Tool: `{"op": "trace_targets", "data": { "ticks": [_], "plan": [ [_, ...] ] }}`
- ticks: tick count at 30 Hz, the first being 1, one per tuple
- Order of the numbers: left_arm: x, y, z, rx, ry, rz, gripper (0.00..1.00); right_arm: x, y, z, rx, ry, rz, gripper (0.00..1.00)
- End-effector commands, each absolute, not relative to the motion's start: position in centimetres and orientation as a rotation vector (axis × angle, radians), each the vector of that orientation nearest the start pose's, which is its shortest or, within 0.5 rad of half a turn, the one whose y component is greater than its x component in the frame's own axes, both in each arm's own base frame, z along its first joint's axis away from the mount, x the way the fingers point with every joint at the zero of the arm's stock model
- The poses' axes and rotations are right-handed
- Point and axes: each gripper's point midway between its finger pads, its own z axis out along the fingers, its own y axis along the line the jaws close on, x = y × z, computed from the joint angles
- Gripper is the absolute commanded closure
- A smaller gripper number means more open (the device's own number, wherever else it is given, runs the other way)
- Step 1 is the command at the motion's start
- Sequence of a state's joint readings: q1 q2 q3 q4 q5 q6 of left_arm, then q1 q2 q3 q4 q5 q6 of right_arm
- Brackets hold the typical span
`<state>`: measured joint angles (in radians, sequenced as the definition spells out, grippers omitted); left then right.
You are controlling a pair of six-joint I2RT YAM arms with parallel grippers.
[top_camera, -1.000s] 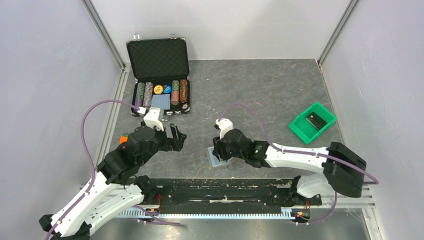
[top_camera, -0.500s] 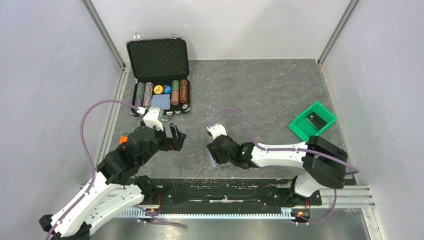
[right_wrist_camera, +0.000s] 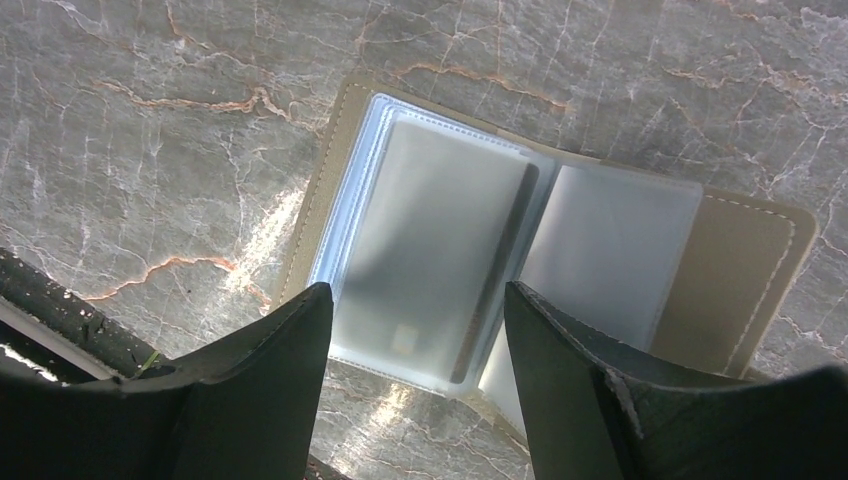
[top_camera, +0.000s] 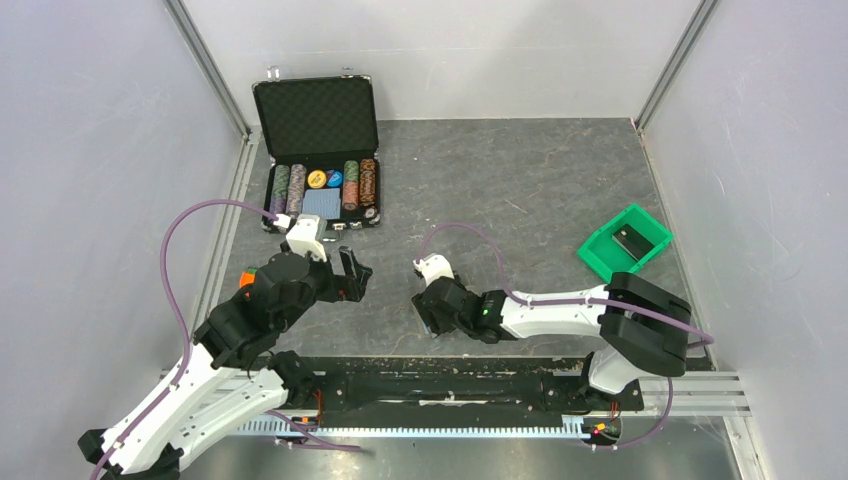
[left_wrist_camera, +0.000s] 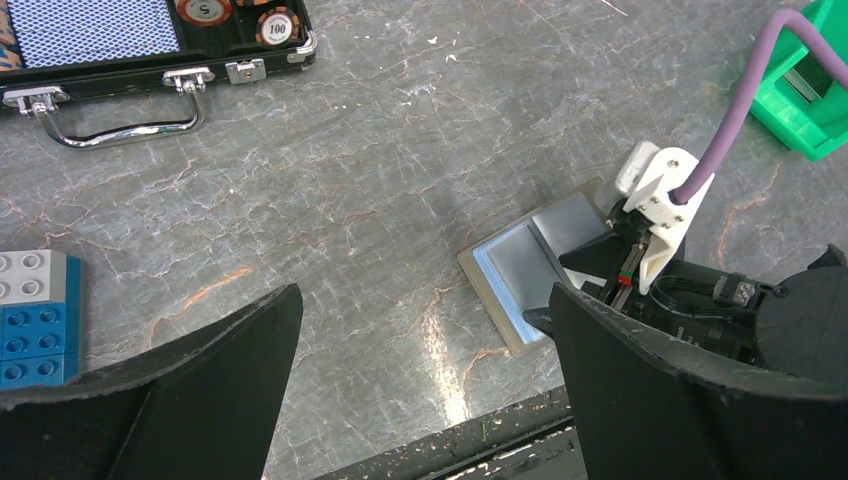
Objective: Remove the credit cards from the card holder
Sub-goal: Remove the credit card from the card holder.
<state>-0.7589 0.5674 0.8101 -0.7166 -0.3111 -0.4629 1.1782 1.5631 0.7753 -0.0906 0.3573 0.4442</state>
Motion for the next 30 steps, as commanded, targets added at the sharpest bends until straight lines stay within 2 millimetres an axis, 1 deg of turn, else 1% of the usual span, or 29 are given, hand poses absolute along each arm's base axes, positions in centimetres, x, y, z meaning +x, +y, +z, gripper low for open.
{"op": "trace_targets", "data": {
  "ticks": [1,5,7,9,11,13,15,17,21,24,25,26,27,29,30],
  "plan": [
    [18.9,-12.6,22.8,0.129,2.029,-0.428,0.0,18.2,32.1,3.3,-0.689,2.268,0.317,0.33],
    [18.9,-12.6,22.8,0.134,2.031,-0.427,0.0,18.0,32.3,2.7,-0.702,2.275,0.308,0.33],
    [18.9,-12.7,22.8,0.136,2.03,-0.432,0.0,18.1,31.9,2.5,-0.686,2.278,0.278,0.35],
    [18.9,-12.6,22.8,0.137,2.03,-0.432,0.0,18.3,31.4,2.3,-0.663,2.282,0.253,0.39],
    [18.9,-12.7,22.7,0.137,2.03,-0.432,0.0,18.3,31.2,2.4,-0.636,2.281,0.257,0.45],
    [18.8,-12.8,22.6,0.133,2.037,-0.441,0.0,18.1,31.6,2.9,-0.609,2.273,0.316,0.53],
    [18.5,-13.4,22.3,0.126,2.06,-0.485,0.0,18.0,32.2,3.7,-0.566,2.252,0.4,0.57],
    [17.8,-14.3,21.8,0.105,2.115,-0.552,0.0,18.0,32.6,4.3,-0.532,2.238,0.457,0.59],
    [16.6,-16.2,19.9,0.034,2.231,-0.676,0.0,17.9,32.7,4.7,-0.465,2.236,0.569,0.62],
    [16.4,-17.5,17.7,0.006,2.268,-0.743,0.0,17.7,32.8,5.0,-0.398,2.231,0.714,0.65],
    [16.4,-17.8,16.8,-0.002,2.285,-0.755,0.01,17.4,32.5,4.8,-0.386,2.233,0.764,0.66],
    [16.3,-18.3,15.9,-0.006,2.306,-0.77,0.02,17.4,32.6,5.2,-0.357,2.215,0.831,0.66],
    [16.2,-18.8,14.9,-0.005,2.335,-0.782,0.03,17.2,32.3,5.2,-0.334,2.215,0.884,0.67],
    [16.1,-20.2,13.9,0.005,2.362,-0.845,0.07,17.1,32.2,5.8,-0.298,2.182,0.997,0.68],
    [16.2,-20.7,13.2,0.01,2.381,-0.864,0.09,16.9,31.9,5.8,-0.288,2.178,1.035,0.68]
  ]
}}
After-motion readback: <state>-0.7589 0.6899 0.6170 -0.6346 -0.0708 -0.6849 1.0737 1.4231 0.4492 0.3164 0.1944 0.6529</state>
